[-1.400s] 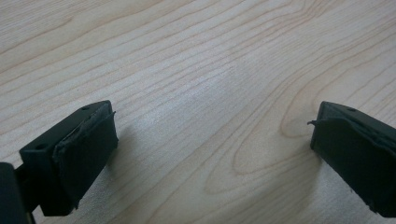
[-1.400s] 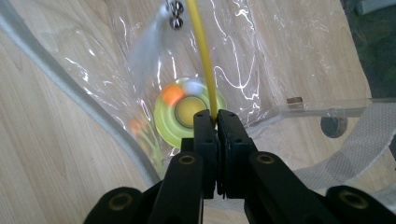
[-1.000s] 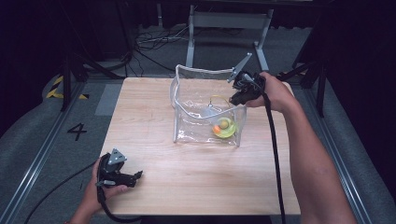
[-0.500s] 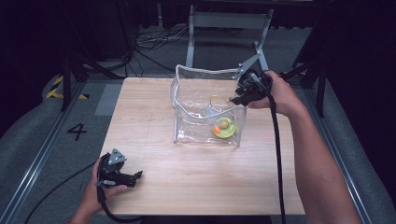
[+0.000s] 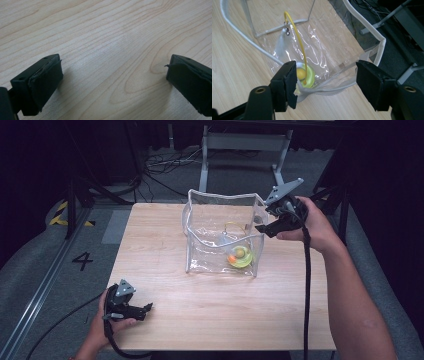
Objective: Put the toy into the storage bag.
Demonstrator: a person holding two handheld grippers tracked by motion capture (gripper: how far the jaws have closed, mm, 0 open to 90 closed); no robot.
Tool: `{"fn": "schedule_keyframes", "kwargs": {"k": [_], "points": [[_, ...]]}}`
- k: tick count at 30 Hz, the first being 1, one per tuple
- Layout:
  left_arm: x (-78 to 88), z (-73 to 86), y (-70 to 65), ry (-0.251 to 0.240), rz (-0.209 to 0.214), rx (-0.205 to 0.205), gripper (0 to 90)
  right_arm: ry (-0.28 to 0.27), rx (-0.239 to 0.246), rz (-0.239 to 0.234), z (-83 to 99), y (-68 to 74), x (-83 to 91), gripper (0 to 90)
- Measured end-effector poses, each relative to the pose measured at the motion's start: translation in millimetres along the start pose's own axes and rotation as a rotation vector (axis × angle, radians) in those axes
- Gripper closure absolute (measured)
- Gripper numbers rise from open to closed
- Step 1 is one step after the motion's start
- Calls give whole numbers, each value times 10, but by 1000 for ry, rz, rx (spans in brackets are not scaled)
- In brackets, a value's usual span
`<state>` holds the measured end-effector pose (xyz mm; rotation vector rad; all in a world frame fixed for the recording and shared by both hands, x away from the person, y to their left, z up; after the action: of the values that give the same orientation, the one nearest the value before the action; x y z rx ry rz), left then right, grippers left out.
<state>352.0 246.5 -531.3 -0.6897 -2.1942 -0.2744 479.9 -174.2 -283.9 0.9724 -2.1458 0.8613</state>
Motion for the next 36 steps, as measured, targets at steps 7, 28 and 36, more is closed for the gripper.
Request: {"fn": "schedule_keyframes", "kwargs": {"k": [7, 28, 36], "points": [[0, 0, -1, 0, 0, 1, 8, -25, -27, 26, 149, 5, 105, 288], [0, 0, 0, 0, -2, 1, 8, -11, -29, 46, 897, 215, 180, 264], [0, 0, 0, 0, 0, 1, 8, 28, -40, 67, 1243, 250, 37, 259]]}}
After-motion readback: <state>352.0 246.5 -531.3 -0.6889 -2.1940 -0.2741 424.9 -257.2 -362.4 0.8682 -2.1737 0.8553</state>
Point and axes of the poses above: each handheld gripper's, and its own axes: x roughly backward along the jaws, z roughly out of its underside, y roughly to its left, the point moved 5 cm from there along -x, roughly forward along the jaws, and after that the axes turned 1 degree about x, right-handed, at the moved point
